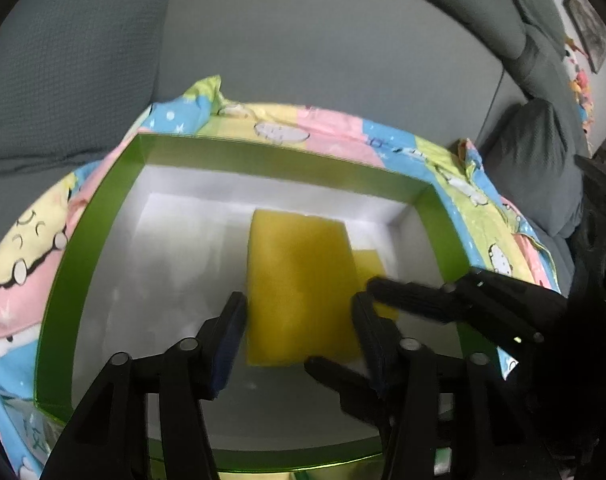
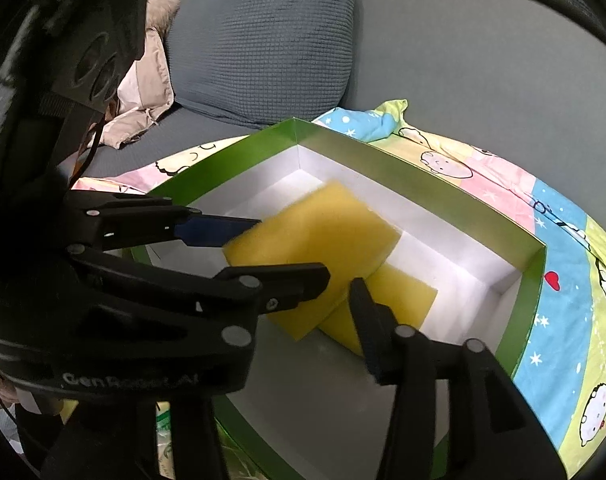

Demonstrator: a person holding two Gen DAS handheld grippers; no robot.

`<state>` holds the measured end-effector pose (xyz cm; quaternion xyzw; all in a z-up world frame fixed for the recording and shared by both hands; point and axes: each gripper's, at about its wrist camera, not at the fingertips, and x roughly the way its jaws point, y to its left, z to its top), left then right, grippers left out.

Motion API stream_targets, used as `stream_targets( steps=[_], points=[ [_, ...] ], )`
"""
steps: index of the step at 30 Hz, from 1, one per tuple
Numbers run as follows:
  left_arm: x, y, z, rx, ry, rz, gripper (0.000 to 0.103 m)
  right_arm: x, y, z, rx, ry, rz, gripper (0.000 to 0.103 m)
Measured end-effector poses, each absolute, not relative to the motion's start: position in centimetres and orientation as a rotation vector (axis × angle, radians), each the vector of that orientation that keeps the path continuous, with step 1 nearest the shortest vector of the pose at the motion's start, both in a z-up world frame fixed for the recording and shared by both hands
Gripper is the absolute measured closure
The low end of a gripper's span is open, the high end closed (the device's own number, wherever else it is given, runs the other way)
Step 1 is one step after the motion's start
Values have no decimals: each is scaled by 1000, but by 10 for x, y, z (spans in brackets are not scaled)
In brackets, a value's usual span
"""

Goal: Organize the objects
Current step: 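Lift the second sponge over the green box and release it beside the first, then move the left gripper back toward the purple mesh bath puff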

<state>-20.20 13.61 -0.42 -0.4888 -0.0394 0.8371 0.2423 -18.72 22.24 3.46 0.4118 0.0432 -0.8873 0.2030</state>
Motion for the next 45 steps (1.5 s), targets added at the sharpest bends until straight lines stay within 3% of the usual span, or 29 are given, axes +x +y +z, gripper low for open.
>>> stream_targets(
  steps=[1, 2, 8, 14, 17, 29, 45],
  points=[
    [-202, 137, -6, -1356, -103, 2289, 19, -187, 223, 34, 1156, 121, -2478, 42],
    [-202, 136, -7, -1361, -106, 2299, 12, -187, 224, 35, 1157, 119, -2484, 33],
    [-198, 132, -3, -1379, -118, 2307, 4, -181, 232, 40, 1161, 116, -2518, 25],
    [-189, 116, 17, -1342, -147, 2311, 3, -166, 243, 51, 1152, 90, -2574, 22],
    [-178, 100, 32, -1300, -165, 2319, 3, -153, 253, 60, 1127, 49, -2612, 15],
    [-124, 23, 77, -1163, -276, 2429, 3, -89, 267, 90, 985, -51, -2662, 14],
    [-51, -57, 42, -1308, -354, 2553, 3, -28, 211, 84, 909, -43, -2427, 14]
  ],
)
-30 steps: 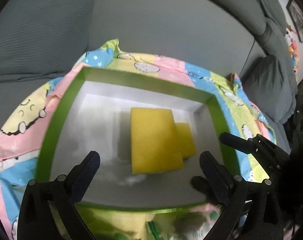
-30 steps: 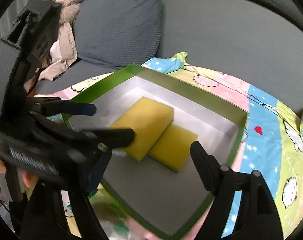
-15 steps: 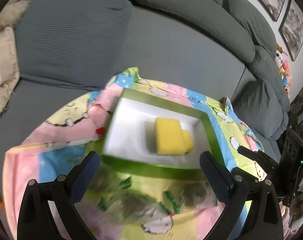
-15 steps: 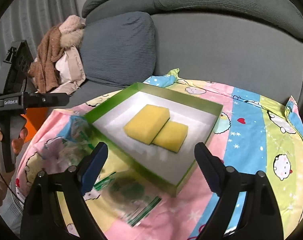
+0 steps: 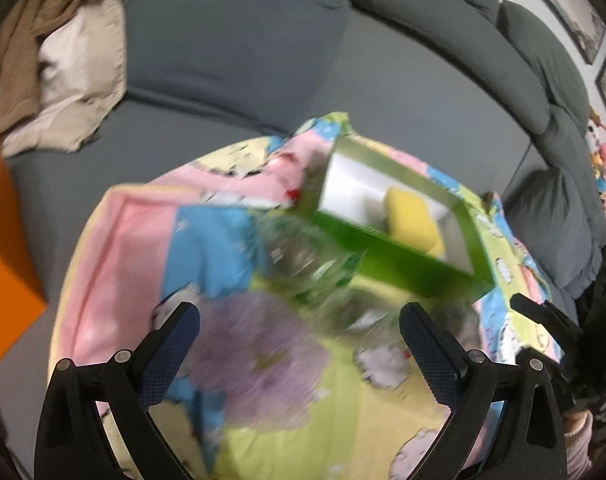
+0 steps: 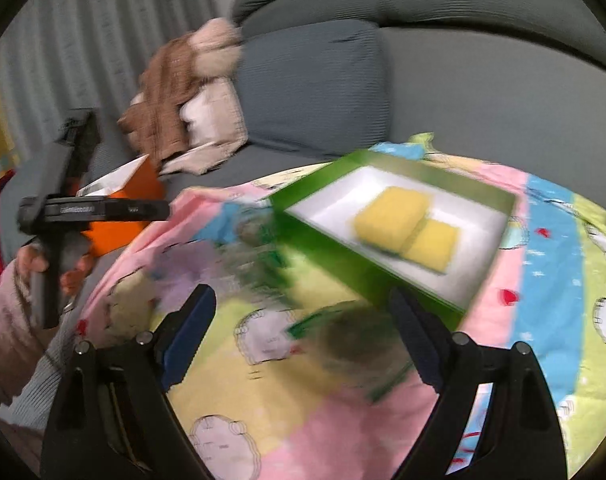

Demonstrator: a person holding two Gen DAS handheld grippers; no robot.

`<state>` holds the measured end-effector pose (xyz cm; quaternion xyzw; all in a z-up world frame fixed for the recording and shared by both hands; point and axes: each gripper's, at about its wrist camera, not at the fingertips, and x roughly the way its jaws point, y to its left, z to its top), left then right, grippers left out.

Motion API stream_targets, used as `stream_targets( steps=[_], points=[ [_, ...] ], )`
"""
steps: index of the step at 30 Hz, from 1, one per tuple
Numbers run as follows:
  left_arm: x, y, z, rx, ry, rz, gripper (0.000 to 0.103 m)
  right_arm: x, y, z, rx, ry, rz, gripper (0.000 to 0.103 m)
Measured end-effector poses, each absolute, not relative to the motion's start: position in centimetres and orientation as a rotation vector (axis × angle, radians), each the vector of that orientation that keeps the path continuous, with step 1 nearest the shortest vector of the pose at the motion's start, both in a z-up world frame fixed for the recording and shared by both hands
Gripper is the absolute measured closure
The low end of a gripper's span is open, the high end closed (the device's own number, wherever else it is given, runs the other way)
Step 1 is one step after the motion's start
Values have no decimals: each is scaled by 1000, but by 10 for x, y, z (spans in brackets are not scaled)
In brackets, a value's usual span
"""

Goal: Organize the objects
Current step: 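Move the left gripper back toward the purple mesh bath puff, then grasp the purple mesh bath puff with the left gripper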

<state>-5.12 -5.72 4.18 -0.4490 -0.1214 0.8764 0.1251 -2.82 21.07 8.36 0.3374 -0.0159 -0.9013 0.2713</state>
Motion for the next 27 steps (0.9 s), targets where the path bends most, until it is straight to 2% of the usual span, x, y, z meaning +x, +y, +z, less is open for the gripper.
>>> stream_targets(
  steps=[4, 9, 13, 18, 27],
  points=[
    [-37, -66, 27, -1352, -259, 2586, 3, -18, 172, 67, 930, 12, -2290, 14],
    [-29, -64, 5, -1366, -30, 2602, 3, -14, 123, 40, 992, 94, -2172, 14],
    [-31, -64, -13, -1381, 52, 2558, 3, -23, 90, 19, 1040, 110, -2115, 14],
    [-42, -64, -25, -1378, 15, 2505, 4, -40, 64, -1, 1087, 134, -2090, 17],
    [-54, -70, -39, -1382, -88, 2461, 22, -77, 35, -18, 1149, 131, -2085, 18]
  ],
)
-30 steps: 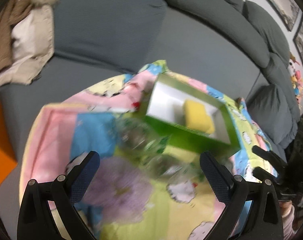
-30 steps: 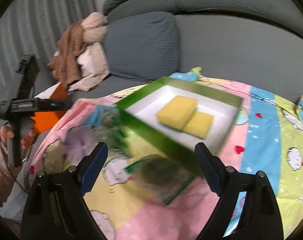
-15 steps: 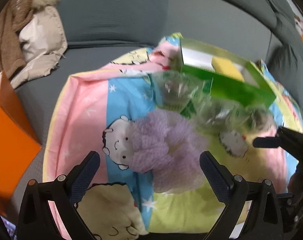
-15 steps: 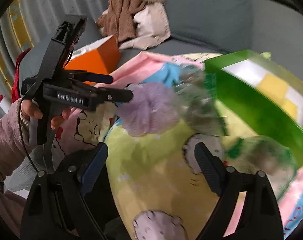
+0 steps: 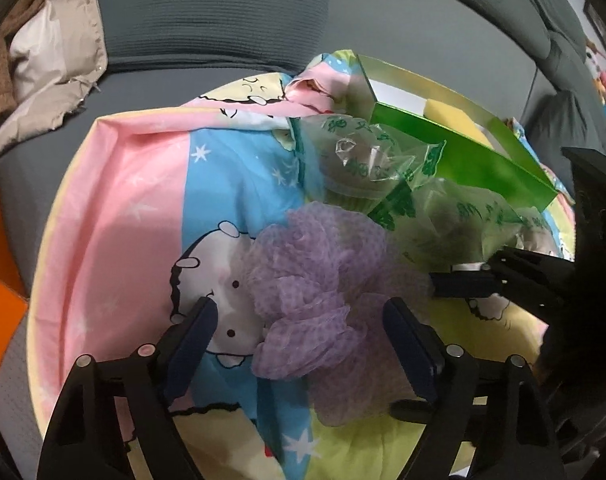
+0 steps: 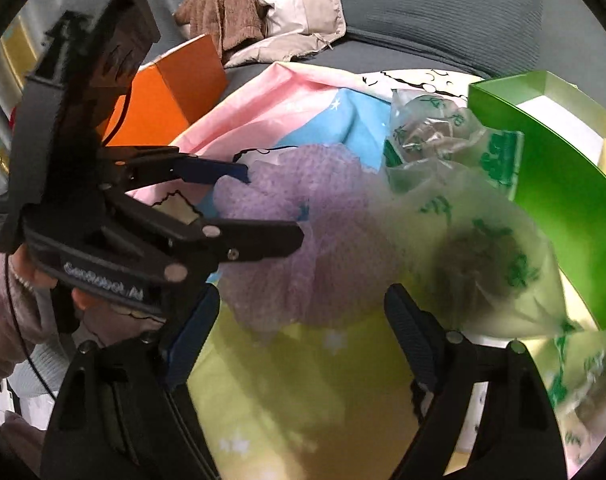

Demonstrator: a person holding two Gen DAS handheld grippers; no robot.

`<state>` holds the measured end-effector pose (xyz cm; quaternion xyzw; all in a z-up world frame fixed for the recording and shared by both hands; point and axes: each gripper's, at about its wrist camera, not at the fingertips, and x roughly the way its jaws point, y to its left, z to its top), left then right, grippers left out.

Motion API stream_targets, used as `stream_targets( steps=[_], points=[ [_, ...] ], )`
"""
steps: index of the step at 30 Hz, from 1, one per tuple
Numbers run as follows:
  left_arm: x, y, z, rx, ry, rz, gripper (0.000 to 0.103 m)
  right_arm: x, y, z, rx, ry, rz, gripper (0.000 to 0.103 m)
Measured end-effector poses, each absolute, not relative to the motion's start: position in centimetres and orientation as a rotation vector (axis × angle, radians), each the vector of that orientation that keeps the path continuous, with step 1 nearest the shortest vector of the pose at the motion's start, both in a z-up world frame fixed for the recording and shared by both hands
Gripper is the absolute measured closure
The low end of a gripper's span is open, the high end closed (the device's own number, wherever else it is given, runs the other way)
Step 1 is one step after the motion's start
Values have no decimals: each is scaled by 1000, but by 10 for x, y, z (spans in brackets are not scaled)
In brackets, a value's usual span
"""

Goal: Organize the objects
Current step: 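Grasp the purple mesh bath puff with the left gripper, then lift the bath puff and carry it over the green box with the left gripper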

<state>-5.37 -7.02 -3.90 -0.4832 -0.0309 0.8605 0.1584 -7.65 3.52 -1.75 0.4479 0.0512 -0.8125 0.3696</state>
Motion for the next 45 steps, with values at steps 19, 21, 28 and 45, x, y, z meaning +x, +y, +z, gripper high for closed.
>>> stream_targets(
  steps=[19, 21, 28, 45],
  points=[
    [-50, -79, -51, -1408, -323, 2478, 84, -71, 12, -13, 1094, 254, -2064, 84],
    [-47, -82, -49, -1410, -351, 2475, 84, -66, 15, -7, 1070, 243, -2066, 84],
    [-33, -90, -30, -1323, -434, 2478, 84, -60, 29, 11, 1029, 164, -2067, 87],
    [-18, -59, 23, -1170, -340, 2498, 84, -37, 67, 59, 888, 59, -2136, 87]
  ],
)
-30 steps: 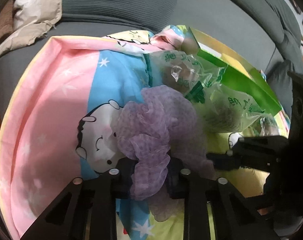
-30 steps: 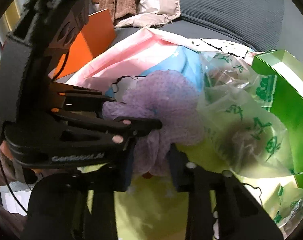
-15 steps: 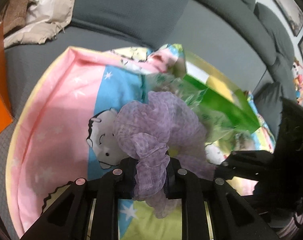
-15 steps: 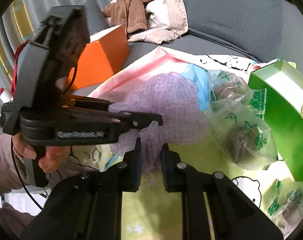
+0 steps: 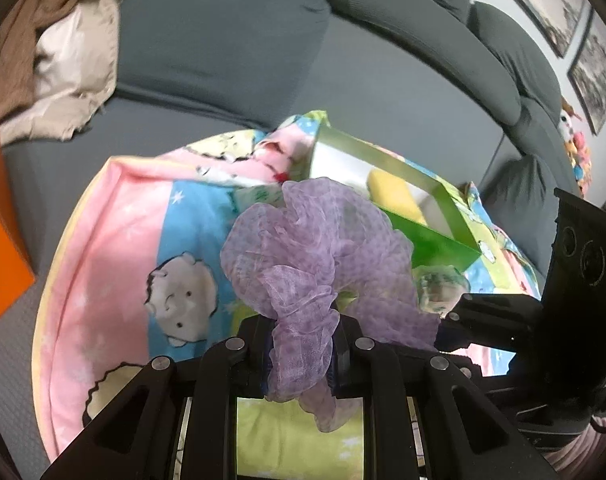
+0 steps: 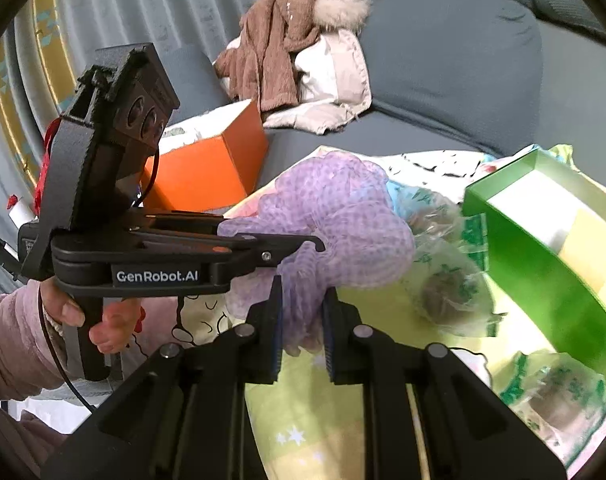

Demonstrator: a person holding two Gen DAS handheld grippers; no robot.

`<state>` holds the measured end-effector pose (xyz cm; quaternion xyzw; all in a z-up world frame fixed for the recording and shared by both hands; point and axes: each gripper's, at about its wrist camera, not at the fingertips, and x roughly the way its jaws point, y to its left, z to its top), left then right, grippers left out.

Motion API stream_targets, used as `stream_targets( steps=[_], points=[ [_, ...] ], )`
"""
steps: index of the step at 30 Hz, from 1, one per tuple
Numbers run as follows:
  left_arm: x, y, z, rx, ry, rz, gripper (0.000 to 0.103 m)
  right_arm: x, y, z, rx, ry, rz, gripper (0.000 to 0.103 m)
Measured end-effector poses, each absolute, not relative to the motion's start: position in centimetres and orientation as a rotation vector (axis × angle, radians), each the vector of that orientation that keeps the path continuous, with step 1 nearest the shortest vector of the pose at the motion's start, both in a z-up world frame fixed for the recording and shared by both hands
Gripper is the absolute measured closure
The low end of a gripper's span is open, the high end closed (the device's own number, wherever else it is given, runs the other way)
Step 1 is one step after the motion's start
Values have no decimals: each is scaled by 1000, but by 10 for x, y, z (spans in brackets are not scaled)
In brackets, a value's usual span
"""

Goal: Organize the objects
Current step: 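Lift the bath puff and carry it over the green box with the left gripper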

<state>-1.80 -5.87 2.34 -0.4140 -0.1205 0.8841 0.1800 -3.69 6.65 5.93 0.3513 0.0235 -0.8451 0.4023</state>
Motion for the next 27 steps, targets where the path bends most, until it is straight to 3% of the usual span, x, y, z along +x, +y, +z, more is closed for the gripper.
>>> stream_targets(
  steps=[27],
  points=[
    [-28, 66, 91, -979, -75, 2425, 84, -17, 186, 102, 748, -102, -2390, 87]
  ],
)
